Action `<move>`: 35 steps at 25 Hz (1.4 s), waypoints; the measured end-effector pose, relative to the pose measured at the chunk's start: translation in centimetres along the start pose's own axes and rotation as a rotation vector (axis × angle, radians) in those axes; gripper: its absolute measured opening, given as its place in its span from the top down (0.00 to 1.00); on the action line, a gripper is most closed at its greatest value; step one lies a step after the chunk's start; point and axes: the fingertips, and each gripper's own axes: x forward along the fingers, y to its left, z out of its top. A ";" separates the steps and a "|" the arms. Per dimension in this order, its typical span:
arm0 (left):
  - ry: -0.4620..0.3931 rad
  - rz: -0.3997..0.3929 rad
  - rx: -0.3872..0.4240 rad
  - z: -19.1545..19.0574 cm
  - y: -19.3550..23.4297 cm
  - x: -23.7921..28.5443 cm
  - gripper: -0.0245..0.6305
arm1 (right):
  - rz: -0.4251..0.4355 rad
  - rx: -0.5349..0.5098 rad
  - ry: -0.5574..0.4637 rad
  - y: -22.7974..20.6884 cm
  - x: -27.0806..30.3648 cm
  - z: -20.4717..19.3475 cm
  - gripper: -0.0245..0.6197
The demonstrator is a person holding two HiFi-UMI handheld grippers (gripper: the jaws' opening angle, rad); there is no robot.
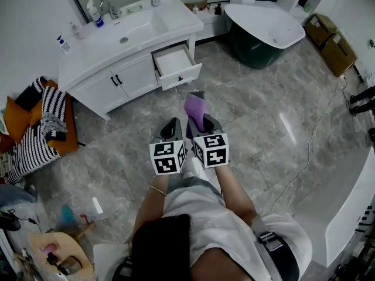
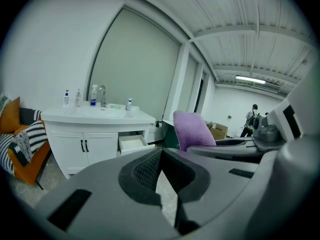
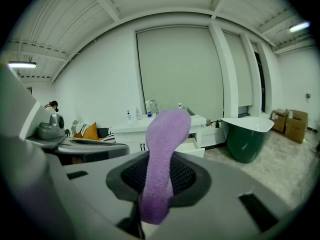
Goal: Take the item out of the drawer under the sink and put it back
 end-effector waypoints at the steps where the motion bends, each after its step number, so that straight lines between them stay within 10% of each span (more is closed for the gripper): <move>1: 0.002 0.001 0.001 -0.1 -0.1 0.1 0.96 | 0.001 0.000 0.002 -0.1 0.0 -0.1 0.81; 35: 0.031 0.002 -0.032 2.2 5.0 9.6 0.96 | 0.001 -0.029 0.051 -3.6 8.6 2.1 0.81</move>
